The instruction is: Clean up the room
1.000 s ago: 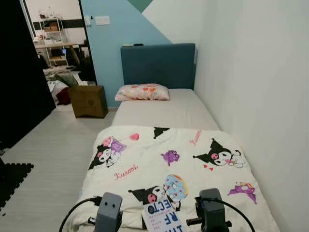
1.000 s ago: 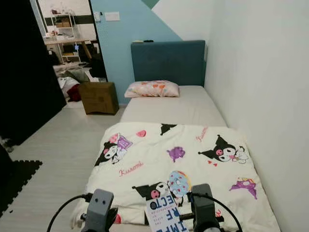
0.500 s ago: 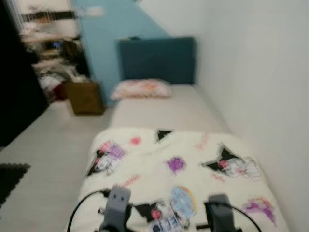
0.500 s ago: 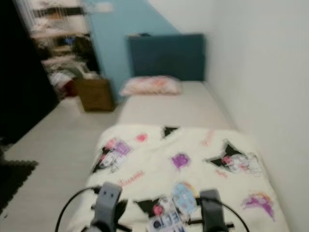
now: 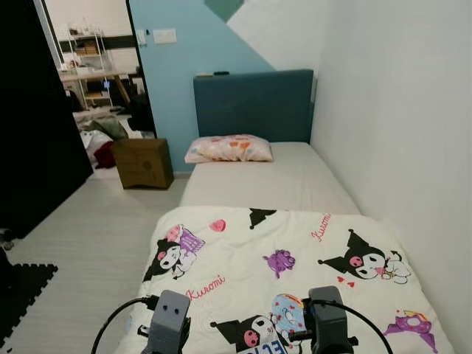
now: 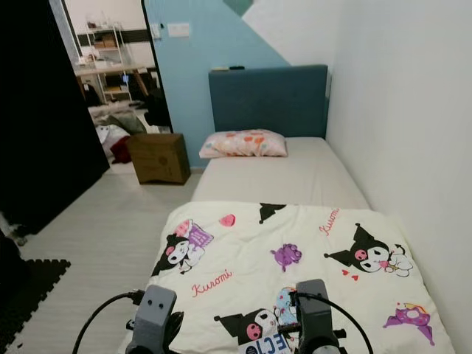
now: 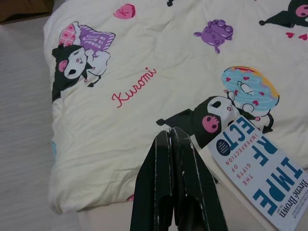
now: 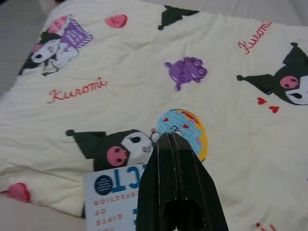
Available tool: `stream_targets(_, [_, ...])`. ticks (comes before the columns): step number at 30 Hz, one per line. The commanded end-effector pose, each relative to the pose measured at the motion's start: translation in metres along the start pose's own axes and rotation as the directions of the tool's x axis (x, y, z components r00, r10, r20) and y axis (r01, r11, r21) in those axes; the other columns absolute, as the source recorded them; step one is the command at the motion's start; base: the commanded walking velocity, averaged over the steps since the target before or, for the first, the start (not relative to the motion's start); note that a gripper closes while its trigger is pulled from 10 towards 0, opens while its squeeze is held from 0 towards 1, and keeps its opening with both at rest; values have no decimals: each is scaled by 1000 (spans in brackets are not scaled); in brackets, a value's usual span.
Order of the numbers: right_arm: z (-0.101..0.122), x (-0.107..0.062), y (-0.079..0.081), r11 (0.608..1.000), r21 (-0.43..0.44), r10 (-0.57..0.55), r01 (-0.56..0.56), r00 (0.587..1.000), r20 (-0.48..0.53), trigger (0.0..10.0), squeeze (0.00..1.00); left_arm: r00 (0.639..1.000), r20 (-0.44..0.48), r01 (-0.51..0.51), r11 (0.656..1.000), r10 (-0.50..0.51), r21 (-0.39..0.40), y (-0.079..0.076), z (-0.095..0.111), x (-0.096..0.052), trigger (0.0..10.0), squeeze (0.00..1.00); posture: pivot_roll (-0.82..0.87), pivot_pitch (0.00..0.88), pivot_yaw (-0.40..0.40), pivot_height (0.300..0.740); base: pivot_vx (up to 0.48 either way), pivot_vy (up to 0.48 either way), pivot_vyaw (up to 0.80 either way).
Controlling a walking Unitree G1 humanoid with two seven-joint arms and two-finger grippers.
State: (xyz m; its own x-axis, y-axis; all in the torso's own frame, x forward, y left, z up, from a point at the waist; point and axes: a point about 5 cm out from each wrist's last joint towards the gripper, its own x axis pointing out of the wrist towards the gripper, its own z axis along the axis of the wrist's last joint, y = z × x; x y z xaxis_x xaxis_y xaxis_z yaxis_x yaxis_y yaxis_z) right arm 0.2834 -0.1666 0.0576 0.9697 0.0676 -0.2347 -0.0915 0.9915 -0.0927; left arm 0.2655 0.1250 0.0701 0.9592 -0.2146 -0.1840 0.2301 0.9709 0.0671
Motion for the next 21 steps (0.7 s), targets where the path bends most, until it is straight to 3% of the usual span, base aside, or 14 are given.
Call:
stream_targets(1, [-5, -1, 2, 1000, 11, 4, -4, 1000, -20, 10000, 0, 1000, -19, -14, 1000, 14, 14, 3, -6, -2, 10000, 0, -105, 99, 48, 740, 0, 0, 0])
stream_targets(5, [-5, -1, 2, 1000, 8, 11, -11, 1000, -19, 10000, 0, 999, -35, -38, 999, 37, -18, 5, -9, -2, 10000, 0, -105, 98, 44, 740, 0, 0, 0])
stream_targets(21, [-4, 0, 5, 1000, 16, 25, -25, 1000, -16, 10000, 0, 993, -95, -76, 997, 74, -11, 7, -22, -8, 10000, 0, -96, 96, 35, 740, -17, 0, 0])
